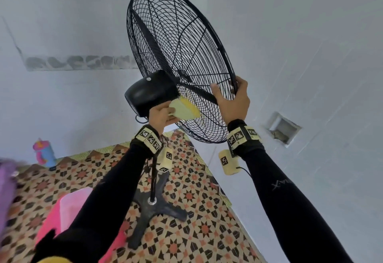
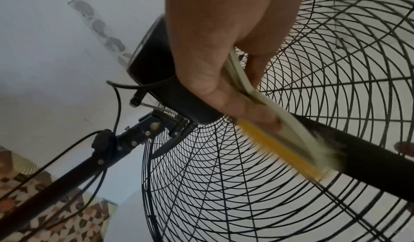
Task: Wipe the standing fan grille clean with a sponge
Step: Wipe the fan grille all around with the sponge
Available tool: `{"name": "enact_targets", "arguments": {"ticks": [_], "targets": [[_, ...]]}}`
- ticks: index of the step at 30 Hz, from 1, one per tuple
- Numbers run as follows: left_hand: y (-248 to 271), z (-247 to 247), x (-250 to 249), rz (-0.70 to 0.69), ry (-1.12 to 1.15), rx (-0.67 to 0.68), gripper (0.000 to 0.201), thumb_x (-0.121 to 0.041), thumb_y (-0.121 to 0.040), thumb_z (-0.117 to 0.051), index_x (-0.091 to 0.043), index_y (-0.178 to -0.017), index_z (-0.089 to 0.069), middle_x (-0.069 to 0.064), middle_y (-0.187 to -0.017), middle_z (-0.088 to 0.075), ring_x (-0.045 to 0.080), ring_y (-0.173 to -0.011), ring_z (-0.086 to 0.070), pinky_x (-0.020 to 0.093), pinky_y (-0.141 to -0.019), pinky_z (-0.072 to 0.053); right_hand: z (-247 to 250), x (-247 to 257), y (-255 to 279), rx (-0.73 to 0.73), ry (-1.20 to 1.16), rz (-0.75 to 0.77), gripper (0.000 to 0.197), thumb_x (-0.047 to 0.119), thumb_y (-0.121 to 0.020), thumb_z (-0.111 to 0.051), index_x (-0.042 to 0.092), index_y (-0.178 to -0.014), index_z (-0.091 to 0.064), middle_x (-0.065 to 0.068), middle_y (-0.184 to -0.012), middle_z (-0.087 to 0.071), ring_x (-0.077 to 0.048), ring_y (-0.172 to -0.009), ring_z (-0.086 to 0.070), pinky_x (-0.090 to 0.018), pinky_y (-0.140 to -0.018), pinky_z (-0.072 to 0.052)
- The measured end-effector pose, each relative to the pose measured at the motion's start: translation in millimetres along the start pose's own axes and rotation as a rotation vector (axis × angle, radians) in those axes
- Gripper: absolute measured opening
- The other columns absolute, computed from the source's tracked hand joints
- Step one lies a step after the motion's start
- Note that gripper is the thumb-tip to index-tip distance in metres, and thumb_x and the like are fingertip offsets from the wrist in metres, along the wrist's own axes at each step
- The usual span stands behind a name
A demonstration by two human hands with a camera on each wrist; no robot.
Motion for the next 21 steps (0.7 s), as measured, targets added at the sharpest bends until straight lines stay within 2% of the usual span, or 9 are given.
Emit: {"name": "enact_targets", "arguments": {"ticks": [3, 7, 9, 11, 13, 15, 17, 19, 21], "targets": [[12, 0, 3, 0.001, -0.052, 0.083, 0.036, 0.005, -0.095, -0.064, -0.007, -0.129, -0.067, 0.016, -0.117, -0.072, 0.025, -0.087, -0.076, 0.030, -0.070, -0.063, -1, 0, -2, 0.009, -0.006, 0.030, 0.076, 0.068, -0.074, -0.078, 0.026, -0.131, -0.049, 0.011, -0.123, -0.064, -0.005, -0.112, -0.062, -0.023, -0.099, -0.050], [17, 5, 2, -0.039, 0.066, -0.087, 0.038, 0.006, -0.096, -0.061, 0.000, -0.133, -0.061, 0.015, -0.113, -0.071, 0.028, -0.092, -0.074, 0.030, -0.072, -0.064, -7, 2, -4, 0.045, -0.032, 0.032, 0.079, 0.071, -0.072, -0.077, 0.025, -0.130, -0.048, 0.011, -0.122, -0.065, -0.006, -0.111, -0.063, -0.028, -0.099, -0.053], [23, -7, 6, -0.020, 0.049, -0.032, 0.039, 0.005, -0.096, -0.063, -0.001, -0.134, -0.063, 0.017, -0.116, -0.071, 0.028, -0.092, -0.076, 0.030, -0.072, -0.063, -5, 0, -6, 0.062, -0.038, 0.028, 0.080, 0.071, -0.072, -0.077, 0.025, -0.131, -0.048, 0.011, -0.123, -0.065, -0.005, -0.111, -0.063, -0.023, -0.097, -0.052], [33, -19, 11, 0.035, 0.021, 0.081, 0.038, 0.005, -0.096, -0.064, -0.004, -0.133, -0.064, 0.017, -0.118, -0.071, 0.026, -0.087, -0.078, 0.030, -0.071, -0.064, -1, -5, -7, 0.078, -0.042, 0.006, 0.078, 0.067, -0.077, -0.075, 0.023, -0.135, -0.047, 0.011, -0.125, -0.063, -0.002, -0.110, -0.061, -0.011, -0.092, -0.045], [40, -19, 13, 0.047, 0.045, 0.116, 0.037, 0.004, -0.096, -0.063, -0.005, -0.132, -0.064, 0.018, -0.118, -0.071, 0.024, -0.083, -0.078, 0.030, -0.072, -0.064, 1, -8, -6, 0.087, -0.045, -0.001, 0.073, 0.064, -0.083, -0.072, 0.023, -0.137, -0.046, 0.014, -0.123, -0.062, 0.007, -0.105, -0.058, -0.003, -0.087, -0.039], [39, -7, 6, 0.003, 0.114, -0.002, 0.034, 0.005, -0.097, -0.060, -0.003, -0.130, -0.063, 0.019, -0.121, -0.070, 0.023, -0.086, -0.076, 0.028, -0.071, -0.064, 0, -6, -3, 0.092, -0.039, -0.009, 0.068, 0.061, -0.086, -0.070, 0.025, -0.138, -0.046, 0.022, -0.118, -0.060, 0.021, -0.102, -0.053, 0.002, -0.084, -0.037], [40, -1, 3, -0.018, 0.182, -0.123, 0.034, 0.006, -0.098, -0.056, 0.000, -0.132, -0.061, 0.022, -0.126, -0.067, 0.025, -0.092, -0.073, 0.026, -0.068, -0.062, -2, -4, 1, 0.088, -0.039, -0.024, 0.066, 0.061, -0.087, -0.070, 0.026, -0.138, -0.047, 0.026, -0.117, -0.059, 0.025, -0.102, -0.051, 0.003, -0.084, -0.037], [52, -18, 7, -0.020, 0.123, -0.064, 0.036, 0.007, -0.098, -0.056, 0.003, -0.133, -0.059, 0.025, -0.128, -0.066, 0.026, -0.093, -0.073, 0.025, -0.066, -0.062, 0, -2, 3, 0.065, -0.029, -0.034, 0.067, 0.061, -0.086, -0.070, 0.026, -0.139, -0.047, 0.021, -0.120, -0.060, 0.019, -0.106, -0.054, 0.002, -0.085, -0.038], [72, -41, 18, -0.015, -0.006, 0.076, 0.046, 0.006, -0.097, -0.060, 0.002, -0.143, -0.056, 0.025, -0.126, -0.066, 0.028, -0.092, -0.075, 0.029, -0.067, -0.064, 2, -1, 4, 0.056, -0.028, -0.042, 0.068, 0.063, -0.086, -0.069, 0.027, -0.139, -0.047, 0.015, -0.126, -0.062, 0.004, -0.112, -0.058, -0.008, -0.094, -0.042]]}}
Point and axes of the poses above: each hand's wrist, its own y-axis away from the middle knuckle, its own z-axis out of the back of the hand, x = y × z, the point moved 7 cm from there along -y, towards the middle knuckle
